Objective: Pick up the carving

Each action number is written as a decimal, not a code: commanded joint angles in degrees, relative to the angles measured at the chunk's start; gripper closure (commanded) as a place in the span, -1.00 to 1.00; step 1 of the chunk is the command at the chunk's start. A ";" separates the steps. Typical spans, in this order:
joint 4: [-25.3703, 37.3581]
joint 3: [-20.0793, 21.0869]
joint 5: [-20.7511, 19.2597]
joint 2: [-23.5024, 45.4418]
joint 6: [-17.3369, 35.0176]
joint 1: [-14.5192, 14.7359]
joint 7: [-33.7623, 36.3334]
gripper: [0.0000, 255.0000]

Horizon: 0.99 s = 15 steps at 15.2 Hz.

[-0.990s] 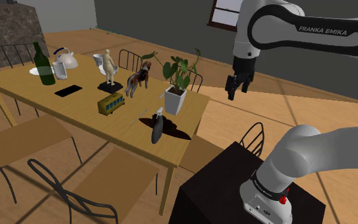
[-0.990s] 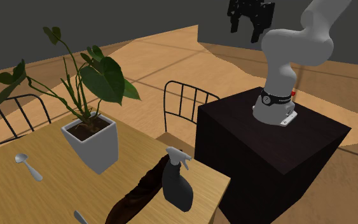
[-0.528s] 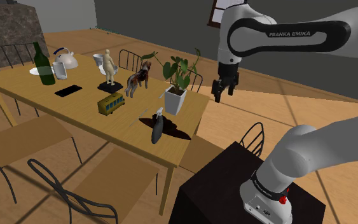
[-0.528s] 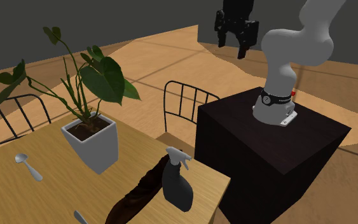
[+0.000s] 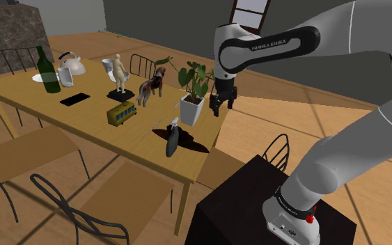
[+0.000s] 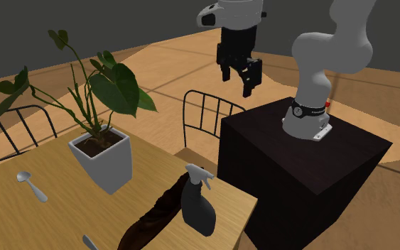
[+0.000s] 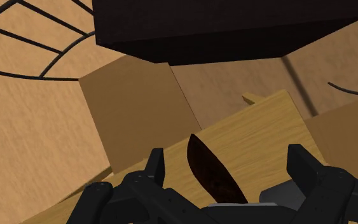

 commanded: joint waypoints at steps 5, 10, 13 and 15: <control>7.45 0.47 -0.72 14.22 5.88 0.07 0.36 -1.00; 15.49 0.85 -1.44 25.80 8.61 0.51 0.77 -1.00; 21.20 0.98 -1.89 32.76 9.39 0.92 0.91 -1.00; 25.40 1.04 -2.18 37.43 9.54 1.25 0.95 -1.00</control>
